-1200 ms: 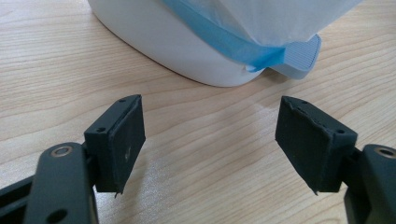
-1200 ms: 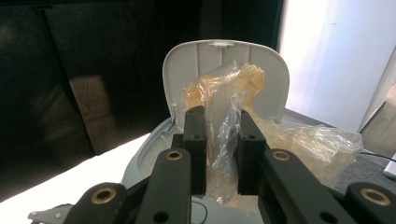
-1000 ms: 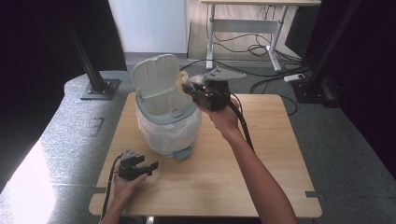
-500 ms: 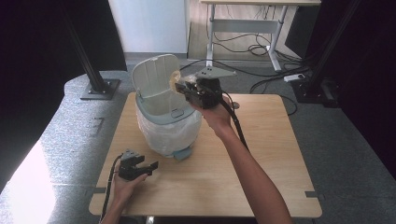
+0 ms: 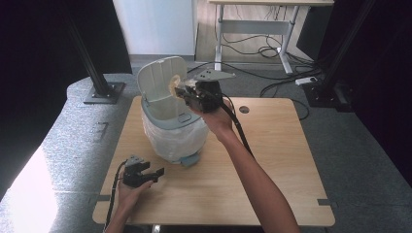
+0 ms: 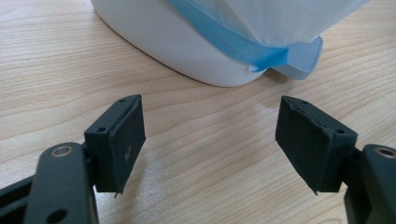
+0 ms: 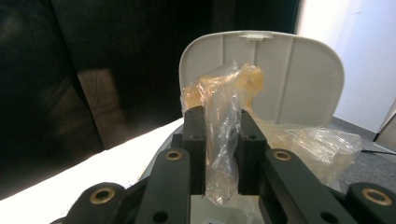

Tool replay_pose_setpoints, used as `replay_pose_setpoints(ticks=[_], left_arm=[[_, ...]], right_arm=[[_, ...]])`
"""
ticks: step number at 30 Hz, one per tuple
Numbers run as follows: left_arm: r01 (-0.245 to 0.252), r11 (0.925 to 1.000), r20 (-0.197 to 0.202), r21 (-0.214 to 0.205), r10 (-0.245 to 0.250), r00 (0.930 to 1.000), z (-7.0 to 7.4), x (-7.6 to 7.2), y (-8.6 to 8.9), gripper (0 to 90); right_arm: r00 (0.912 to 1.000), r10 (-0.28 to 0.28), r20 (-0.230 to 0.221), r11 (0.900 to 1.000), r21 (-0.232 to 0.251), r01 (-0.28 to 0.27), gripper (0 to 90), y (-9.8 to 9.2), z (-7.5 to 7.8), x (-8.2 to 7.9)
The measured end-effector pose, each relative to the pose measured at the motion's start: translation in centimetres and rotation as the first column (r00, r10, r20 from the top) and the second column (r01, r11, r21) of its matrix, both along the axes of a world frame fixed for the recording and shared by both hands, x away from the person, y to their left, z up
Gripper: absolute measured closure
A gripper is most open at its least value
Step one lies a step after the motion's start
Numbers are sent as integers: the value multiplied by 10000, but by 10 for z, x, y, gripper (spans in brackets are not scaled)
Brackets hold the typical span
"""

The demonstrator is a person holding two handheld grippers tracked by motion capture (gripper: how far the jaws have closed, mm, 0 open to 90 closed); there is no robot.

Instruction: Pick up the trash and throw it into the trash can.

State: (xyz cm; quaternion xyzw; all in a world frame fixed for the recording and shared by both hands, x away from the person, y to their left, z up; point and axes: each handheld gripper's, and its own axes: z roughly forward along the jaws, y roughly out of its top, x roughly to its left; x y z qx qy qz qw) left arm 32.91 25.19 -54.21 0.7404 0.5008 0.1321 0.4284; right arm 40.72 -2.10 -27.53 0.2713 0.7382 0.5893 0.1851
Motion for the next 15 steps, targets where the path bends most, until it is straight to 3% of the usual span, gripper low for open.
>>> replay_pose_setpoints(ticks=[15], left_arm=[[-55,9999,10,-91,55,10000,0,1,3,241]], right_arm=[[9997,216,-76,9996,-190,-218,769,24,-2,5]])
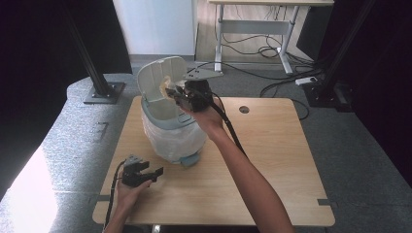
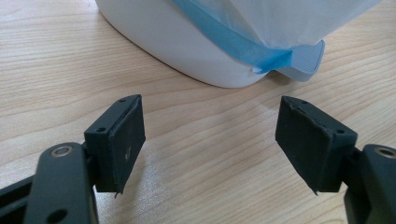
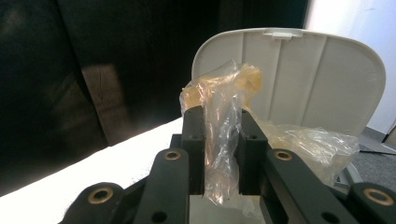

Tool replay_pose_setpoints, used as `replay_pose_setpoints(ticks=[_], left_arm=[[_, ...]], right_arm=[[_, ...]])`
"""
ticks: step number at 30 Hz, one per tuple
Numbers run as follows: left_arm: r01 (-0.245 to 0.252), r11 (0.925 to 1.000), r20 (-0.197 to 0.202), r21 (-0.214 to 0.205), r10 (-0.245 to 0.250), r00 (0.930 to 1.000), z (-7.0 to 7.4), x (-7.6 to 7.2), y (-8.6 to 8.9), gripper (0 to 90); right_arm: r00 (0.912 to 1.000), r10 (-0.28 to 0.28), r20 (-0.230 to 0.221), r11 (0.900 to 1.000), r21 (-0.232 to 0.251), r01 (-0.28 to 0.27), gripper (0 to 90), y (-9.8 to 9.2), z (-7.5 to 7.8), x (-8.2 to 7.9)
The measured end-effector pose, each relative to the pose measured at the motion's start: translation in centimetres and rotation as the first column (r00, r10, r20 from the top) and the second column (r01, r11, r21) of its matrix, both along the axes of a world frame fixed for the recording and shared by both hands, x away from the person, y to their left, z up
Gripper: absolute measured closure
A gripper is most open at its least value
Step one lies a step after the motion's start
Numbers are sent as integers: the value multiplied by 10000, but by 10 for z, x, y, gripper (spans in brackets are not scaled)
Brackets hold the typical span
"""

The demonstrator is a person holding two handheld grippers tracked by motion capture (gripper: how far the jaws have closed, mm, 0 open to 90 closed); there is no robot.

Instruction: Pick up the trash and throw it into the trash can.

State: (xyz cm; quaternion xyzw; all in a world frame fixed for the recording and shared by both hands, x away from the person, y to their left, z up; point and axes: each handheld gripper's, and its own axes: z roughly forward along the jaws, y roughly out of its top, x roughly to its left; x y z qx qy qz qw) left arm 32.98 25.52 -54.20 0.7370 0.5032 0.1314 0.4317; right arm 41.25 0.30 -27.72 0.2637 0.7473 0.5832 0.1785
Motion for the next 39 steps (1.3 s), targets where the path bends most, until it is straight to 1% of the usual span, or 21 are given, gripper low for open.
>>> replay_pose_setpoints(ticks=[3,12,13,14,15,16,17,18,19,24,30,32,33,34,37,38,39], left_arm=[[-30,10000,-1,-13,30,10000,0,0,1,240],[-19,10000,11,-7,19,10000,1,0,1,240],[-18,10000,6,13,18,10000,0,0,1,240],[-18,10000,6,13,18,10000,0,0,1,240],[-20,10000,9,9,20,10000,0,0,1,240],[-20,10000,9,9,20,10000,0,0,1,240],[-25,10000,5,10,25,10000,0,0,1,241],[-25,10000,5,10,25,10000,0,0,1,240],[-23,10000,1,12,23,10000,0,1,1,241],[-10,10000,10,16,10,10000,0,0,1,240],[-25,10000,24,37,24,10000,0,0,1,240],[-27,10000,38,47,27,10000,0,0,1,240],[-36,10000,49,66,36,10000,0,0,1,240],[-36,10000,49,66,36,10000,0,0,1,241],[-24,10000,114,91,23,9999,1,0,1,240],[-46,10000,140,56,45,9999,1,0,0,241],[-50,10000,190,37,49,9998,2,-1,0,240]], right_arm=[[10000,-12,48,10000,-84,12,766,2,0,0],[10000,-66,-27,9999,-105,65,751,2,-2,0],[9999,-167,-25,9997,-173,167,687,3,-3,0],[9999,-167,-25,9997,-173,167,687,3,-3,0],[9986,-451,259,9986,-279,458,481,3,-3,-1],[9986,-451,259,9986,-279,458,481,3,-3,-1],[9968,-690,412,9967,-396,706,372,3,-3,-2],[9968,-690,412,9967,-396,706,372,3,-3,-2],[9965,-732,401,9964,-397,748,339,2,-3,-3],[9962,-788,360,9963,-309,799,328,-2,-3,-4],[9959,-864,249,9961,-144,868,328,-16,-4,-7],[9959,-878,202,9961,-94,880,328,-23,-5,-9],[9959,-890,135,9960,11,890,329,-32,-8,-11],[9959,-890,135,9960,11,890,329,-32,-8,-11],[9952,-974,108,9952,111,973,330,-48,-13,-16],[9950,-1000,54,9949,167,999,330,-54,-15,-18],[9937,-1118,40,9935,202,1117,330,-68,-20,-22]])
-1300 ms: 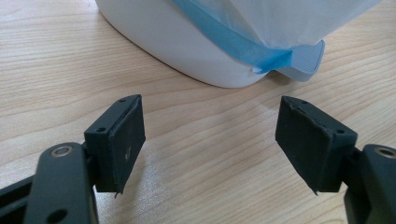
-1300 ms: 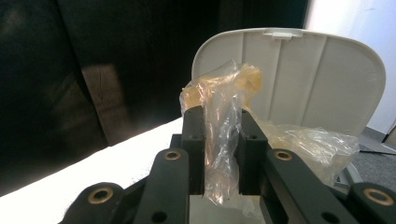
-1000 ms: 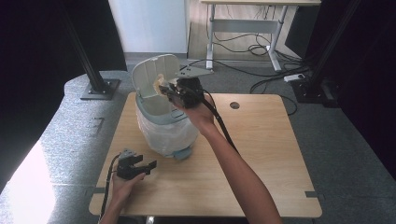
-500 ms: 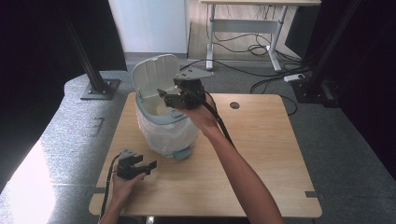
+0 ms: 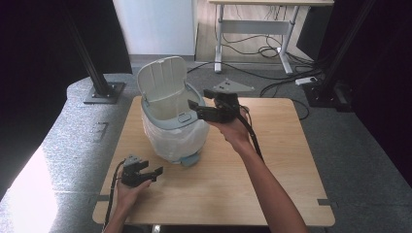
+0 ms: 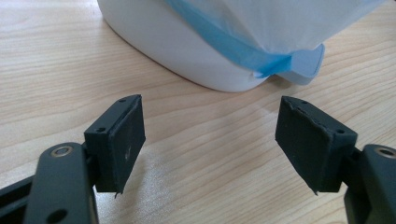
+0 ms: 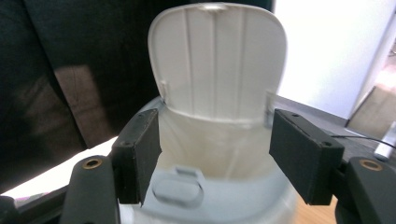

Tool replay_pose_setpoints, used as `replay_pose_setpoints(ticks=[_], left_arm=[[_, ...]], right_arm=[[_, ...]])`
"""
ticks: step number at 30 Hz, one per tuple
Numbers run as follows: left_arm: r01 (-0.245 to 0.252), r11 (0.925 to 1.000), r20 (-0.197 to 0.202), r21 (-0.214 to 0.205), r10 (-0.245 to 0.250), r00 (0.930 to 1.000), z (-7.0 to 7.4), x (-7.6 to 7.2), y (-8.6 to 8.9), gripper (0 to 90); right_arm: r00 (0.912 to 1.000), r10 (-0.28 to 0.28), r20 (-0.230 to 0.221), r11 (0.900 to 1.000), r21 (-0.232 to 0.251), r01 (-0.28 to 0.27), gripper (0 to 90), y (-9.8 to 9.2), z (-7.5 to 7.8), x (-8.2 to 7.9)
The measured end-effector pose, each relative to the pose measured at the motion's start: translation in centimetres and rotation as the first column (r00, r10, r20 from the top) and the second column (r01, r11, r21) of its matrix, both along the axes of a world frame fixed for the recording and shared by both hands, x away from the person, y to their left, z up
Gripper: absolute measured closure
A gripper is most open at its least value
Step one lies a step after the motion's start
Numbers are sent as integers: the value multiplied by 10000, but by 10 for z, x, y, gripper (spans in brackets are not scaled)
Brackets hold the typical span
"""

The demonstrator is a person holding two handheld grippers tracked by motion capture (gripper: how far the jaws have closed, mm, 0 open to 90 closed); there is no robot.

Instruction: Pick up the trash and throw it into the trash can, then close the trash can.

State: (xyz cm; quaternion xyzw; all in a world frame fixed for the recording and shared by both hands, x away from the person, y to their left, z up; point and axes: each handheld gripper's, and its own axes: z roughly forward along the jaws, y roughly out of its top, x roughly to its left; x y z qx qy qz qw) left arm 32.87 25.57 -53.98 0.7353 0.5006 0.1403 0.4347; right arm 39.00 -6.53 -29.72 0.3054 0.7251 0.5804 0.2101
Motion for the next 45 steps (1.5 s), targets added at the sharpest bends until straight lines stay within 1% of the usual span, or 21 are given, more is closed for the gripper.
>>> replay_pose_setpoints(ticks=[2,4,5,6,7,9,10,13,16,18,20,21,22,23,27,28,29,33,37,40,45], left_arm=[[-8,10000,84,-19,8,10000,1,-1,0,240],[2,10000,163,-39,-2,9999,3,-2,0,240],[6,10000,195,-37,-5,9998,4,-2,0,240],[16,10000,284,-50,-15,9996,6,-3,0,240],[16,10000,284,-50,-15,9996,6,-3,0,240],[34,10000,385,-86,-30,9993,9,-4,1,240],[76,9999,492,-120,-70,9988,13,-5,0,241],[183,9998,525,-127,-176,9985,16,-6,0,248],[257,9997,673,13,-257,9974,21,-8,-1,248],[353,9994,752,44,-355,9965,23,-9,-3,248],[421,9991,804,95,-427,9958,25,-10,-4,246],[452,9989,845,115,-460,9954,26,-11,-5,246],[527,9985,860,176,-540,9948,28,-12,-6,246],[527,9985,860,176,-540,9948,28,-12,-6,245],[599,9981,902,128,-608,9941,31,-13,-6,241],[580,9983,933,30,-580,9939,34,-14,-5,240],[580,9983,933,30,-580,9939,34,-14,-5,239],[573,9983,1064,-136,-555,9928,39,-16,-3,236],[633,9977,1140,-260,-600,9917,42,-17,-2,231],[667,9969,1296,-420,-608,9897,48,-19,-2,231],[753,9954,1448,-586,-662,9872,57,-22,0,220]], right_arm=[[10000,-33,-4,10000,11,33,330,-5,-2,-2],[9999,-146,-37,9999,-7,146,331,-26,-12,-9],[9999,-146,-37,9999,-7,146,331,-26,-12,-9],[9996,-253,-92,9997,-12,252,332,-39,-19,-15],[9996,-253,-92,9997,-12,252,332,-39,-19,-15],[9992,-369,-120,9993,40,369,332,-53,-27,-20],[9987,-500,-135,9987,88,501,333,-66,-35,-25],[9975,-670,-216,9977,83,672,333,-77,-44,-29],[9951,-928,-327,9956,61,930,334,-97,-63,-36],[9950,-939,-348,9955,91,942,333,-102,-69,-38],[9933,-1058,-460,9944,-16,1059,334,-116,-88,-46],[9933,-1058,-460,9944,-16,1059,334,-116,-88,-46],[9908,-1210,-601,9926,-85,1207,333,-124,-100,-50],[9908,-1210,-601,9926,-85,1207,333,-124,-100,-50],[9861,-1434,-834,9897,-150,1426,334,-139,-124,-59],[9844,-1532,-868,9881,-275,1514,333,-144,-134,-64],[9844,-1532,-868,9881,-275,1514,333,-144,-134,-64],[9809,-1661,-1015,9860,-320,1636,333,-152,-153,-73],[9748,-1800,-1319,9836,-314,1774,334,-159,-174,-78],[9671,-1954,-1632,9807,-262,1937,335,-164,-193,-82],[9616,-2098,-1770,9777,-427,2055,335,-169,-202,-82]])
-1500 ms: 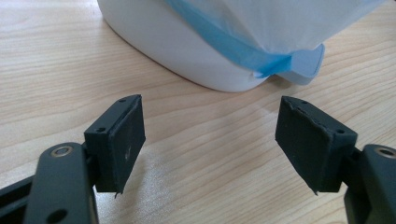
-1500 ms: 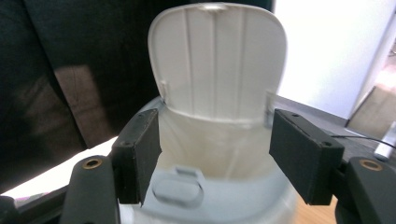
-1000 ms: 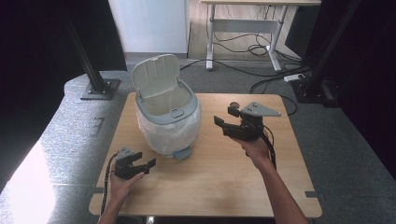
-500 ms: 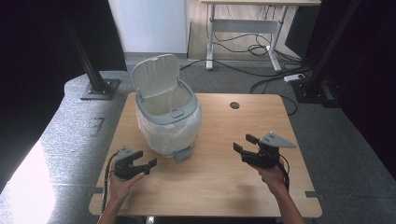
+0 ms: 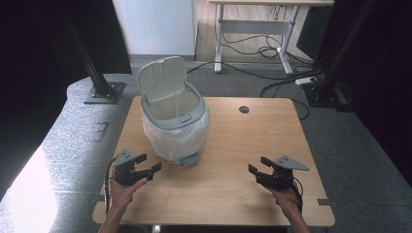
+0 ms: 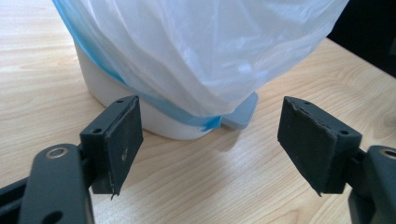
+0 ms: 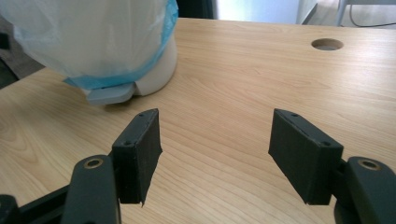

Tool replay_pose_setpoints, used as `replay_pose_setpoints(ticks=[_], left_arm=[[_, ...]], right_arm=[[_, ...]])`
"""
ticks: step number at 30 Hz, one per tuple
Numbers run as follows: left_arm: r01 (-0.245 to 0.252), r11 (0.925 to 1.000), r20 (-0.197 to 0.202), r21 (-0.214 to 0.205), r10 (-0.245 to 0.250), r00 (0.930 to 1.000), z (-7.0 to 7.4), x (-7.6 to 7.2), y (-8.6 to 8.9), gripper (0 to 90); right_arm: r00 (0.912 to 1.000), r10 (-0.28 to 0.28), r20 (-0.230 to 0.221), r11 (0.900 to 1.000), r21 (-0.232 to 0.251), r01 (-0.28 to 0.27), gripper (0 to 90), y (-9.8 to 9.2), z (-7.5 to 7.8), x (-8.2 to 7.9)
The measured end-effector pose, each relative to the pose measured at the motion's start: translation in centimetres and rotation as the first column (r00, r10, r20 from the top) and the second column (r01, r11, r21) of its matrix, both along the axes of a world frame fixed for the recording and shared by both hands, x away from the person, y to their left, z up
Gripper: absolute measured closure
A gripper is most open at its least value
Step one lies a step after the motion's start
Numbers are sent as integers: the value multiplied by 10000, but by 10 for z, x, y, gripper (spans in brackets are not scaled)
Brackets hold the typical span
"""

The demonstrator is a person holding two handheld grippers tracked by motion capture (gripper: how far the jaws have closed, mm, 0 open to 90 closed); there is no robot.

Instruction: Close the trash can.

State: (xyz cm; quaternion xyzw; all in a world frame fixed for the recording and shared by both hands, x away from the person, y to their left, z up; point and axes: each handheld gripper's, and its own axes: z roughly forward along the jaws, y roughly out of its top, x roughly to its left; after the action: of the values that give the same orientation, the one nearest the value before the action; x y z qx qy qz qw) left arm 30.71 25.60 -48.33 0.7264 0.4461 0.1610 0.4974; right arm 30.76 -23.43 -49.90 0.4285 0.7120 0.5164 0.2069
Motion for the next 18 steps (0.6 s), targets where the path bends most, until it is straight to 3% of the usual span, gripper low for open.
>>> replay_pose_setpoints(ticks=[12,15,18], left_arm=[[147,9987,598,-482,-118,9981,33,-8,12,183],[-32,9994,805,-353,61,9967,44,-10,16,179],[-28,9987,1095,-512,84,9940,57,-10,20,182]], right_arm=[[9993,-223,-315,9997,-32,222,337,-11,-11,-1],[9989,-219,-411,9997,-57,217,336,-13,-15,-1],[9982,-210,-558,9998,-60,207,337,-14,-19,0]])
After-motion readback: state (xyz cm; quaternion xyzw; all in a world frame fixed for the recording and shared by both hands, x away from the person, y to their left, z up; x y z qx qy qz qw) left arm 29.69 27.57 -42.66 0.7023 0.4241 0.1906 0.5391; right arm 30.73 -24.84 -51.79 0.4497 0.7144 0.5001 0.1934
